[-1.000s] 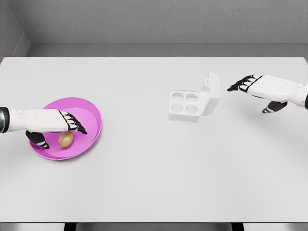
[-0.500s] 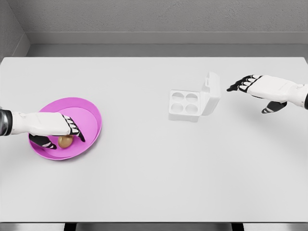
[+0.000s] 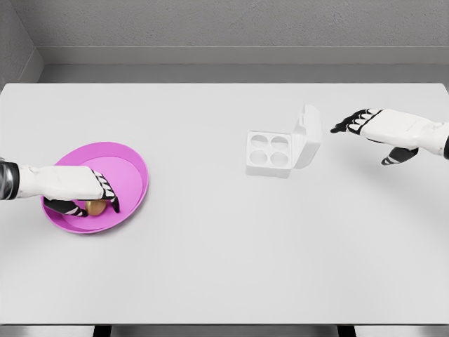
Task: Pack egg into the box and close the box lid
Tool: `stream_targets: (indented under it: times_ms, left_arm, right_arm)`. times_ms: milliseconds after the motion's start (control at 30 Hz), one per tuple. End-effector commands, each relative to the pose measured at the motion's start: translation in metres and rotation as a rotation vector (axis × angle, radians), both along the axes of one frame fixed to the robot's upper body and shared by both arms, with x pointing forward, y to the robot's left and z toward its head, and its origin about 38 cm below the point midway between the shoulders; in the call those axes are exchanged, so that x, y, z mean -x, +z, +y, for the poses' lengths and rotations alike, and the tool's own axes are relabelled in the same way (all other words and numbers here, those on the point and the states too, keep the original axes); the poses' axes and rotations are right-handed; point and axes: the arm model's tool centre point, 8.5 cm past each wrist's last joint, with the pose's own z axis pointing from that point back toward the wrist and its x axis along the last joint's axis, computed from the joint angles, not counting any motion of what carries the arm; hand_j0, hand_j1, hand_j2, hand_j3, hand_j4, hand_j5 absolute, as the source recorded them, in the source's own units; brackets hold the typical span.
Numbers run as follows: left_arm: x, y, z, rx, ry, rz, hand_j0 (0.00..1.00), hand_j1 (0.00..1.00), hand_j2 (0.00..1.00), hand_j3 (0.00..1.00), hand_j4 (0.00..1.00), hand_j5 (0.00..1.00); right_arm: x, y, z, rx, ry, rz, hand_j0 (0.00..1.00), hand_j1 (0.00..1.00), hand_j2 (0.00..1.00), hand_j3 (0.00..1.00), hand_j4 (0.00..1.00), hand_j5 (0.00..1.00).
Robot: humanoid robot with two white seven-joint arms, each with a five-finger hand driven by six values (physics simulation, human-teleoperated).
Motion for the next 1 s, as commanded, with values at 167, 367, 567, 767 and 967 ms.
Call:
stream_targets:
  times_ms: [167, 367, 567, 767, 967]
  left_arm:
    - [0.001, -0.002, -0.002, 0.003, -0.003, 0.009, 0.51, 0.51, 0.51, 0.51, 0.51, 0.51]
    - [0.001, -0.003, -0.004, 0.006, -0.005, 0.009, 0.44, 0.44, 0.44, 0.44, 0.44, 0.44]
    - [0.002, 0.003, -0.012, 0.018, -0.03, -0.003, 0.44, 0.44, 0.44, 0.44, 0.44, 0.44]
    - [-0.004, 0.014, -0.024, 0.05, -0.052, -0.035, 0.43, 0.43, 0.43, 0.43, 0.43, 0.43]
    - [-0.01, 0.022, -0.034, 0.069, -0.067, -0.058, 0.35, 0.35, 0.35, 0.35, 0.35, 0.35]
  right_arm:
    - [0.0, 0.001, 0.0, -0.005, -0.003, 0.0, 1.0, 1.0, 1.0, 1.0, 1.0, 1.0]
    - [-0.001, 0.002, 0.0, -0.007, -0.003, -0.004, 1.0, 1.0, 1.0, 1.0, 1.0, 1.0]
    - [0.0, 0.001, 0.0, -0.007, -0.002, -0.001, 1.0, 1.0, 1.0, 1.0, 1.0, 1.0]
    - [0.0, 0.001, 0.0, -0.007, -0.002, -0.001, 1.0, 1.0, 1.0, 1.0, 1.0, 1.0]
    - [0.0, 0.001, 0.0, -0.007, -0.002, -0.001, 1.0, 1.0, 1.0, 1.0, 1.0, 1.0]
